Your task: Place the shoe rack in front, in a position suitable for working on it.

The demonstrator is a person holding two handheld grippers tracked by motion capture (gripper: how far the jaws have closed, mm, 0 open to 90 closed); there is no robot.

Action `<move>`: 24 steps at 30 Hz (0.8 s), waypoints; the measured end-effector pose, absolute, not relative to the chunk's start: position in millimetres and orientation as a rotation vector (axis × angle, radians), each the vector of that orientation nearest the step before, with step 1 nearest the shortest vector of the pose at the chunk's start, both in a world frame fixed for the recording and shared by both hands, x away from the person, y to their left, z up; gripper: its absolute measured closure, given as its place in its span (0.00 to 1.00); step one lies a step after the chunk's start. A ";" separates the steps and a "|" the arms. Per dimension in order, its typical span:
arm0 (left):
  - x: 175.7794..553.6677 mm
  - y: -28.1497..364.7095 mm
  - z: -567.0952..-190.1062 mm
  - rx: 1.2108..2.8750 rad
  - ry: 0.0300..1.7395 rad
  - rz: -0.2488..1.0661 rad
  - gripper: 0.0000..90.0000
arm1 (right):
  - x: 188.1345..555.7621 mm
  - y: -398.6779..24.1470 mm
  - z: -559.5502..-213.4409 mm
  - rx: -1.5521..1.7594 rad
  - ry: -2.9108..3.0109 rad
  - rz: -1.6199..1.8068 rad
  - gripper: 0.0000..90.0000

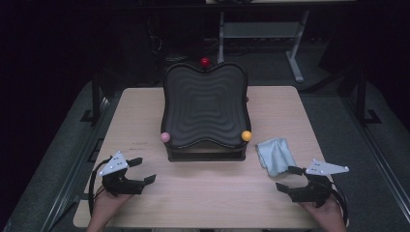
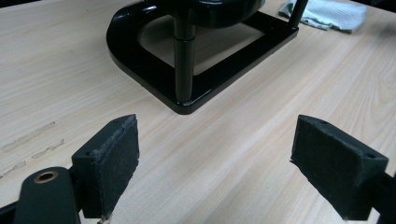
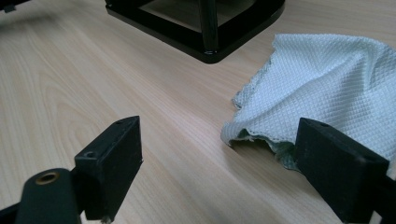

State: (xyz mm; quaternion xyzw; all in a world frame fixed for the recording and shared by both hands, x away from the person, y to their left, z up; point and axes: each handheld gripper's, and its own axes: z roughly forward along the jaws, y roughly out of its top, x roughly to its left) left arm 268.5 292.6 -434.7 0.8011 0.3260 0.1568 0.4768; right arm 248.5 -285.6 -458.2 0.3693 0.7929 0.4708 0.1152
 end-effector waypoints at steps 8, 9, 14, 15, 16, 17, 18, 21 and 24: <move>270.1 290.1 -431.3 1.948 0.791 0.375 0.17 | 248.1 -283.6 -454.0 1.071 2.316 1.410 0.17; 270.1 290.1 -431.3 1.948 0.791 0.375 0.17 | 248.1 -283.6 -454.0 1.071 2.316 1.410 0.17; 272.4 287.4 -426.4 1.944 0.780 0.376 0.17 | 249.5 -278.0 -450.4 1.067 2.322 1.411 0.17; 272.8 287.1 -425.6 1.927 0.777 0.372 0.17 | 250.1 -276.9 -449.6 1.066 2.329 1.411 0.17; 273.1 287.0 -425.3 1.925 0.777 0.368 0.17 | 251.2 -275.6 -448.8 1.067 2.333 1.410 0.17; 273.1 287.0 -425.3 1.925 0.777 0.368 0.17 | 251.2 -275.6 -448.8 1.067 2.333 1.410 0.17; 274.0 286.8 -425.1 1.929 0.776 0.366 0.17 | 252.9 -273.0 -446.8 1.067 2.337 1.406 0.17; 275.2 286.6 -423.6 1.933 0.776 0.362 0.17 | 255.7 -269.0 -444.2 1.062 2.329 1.418 0.17; 277.4 284.9 -418.7 1.931 0.768 0.356 0.17 | 259.6 -263.4 -439.3 1.038 2.336 1.409 0.17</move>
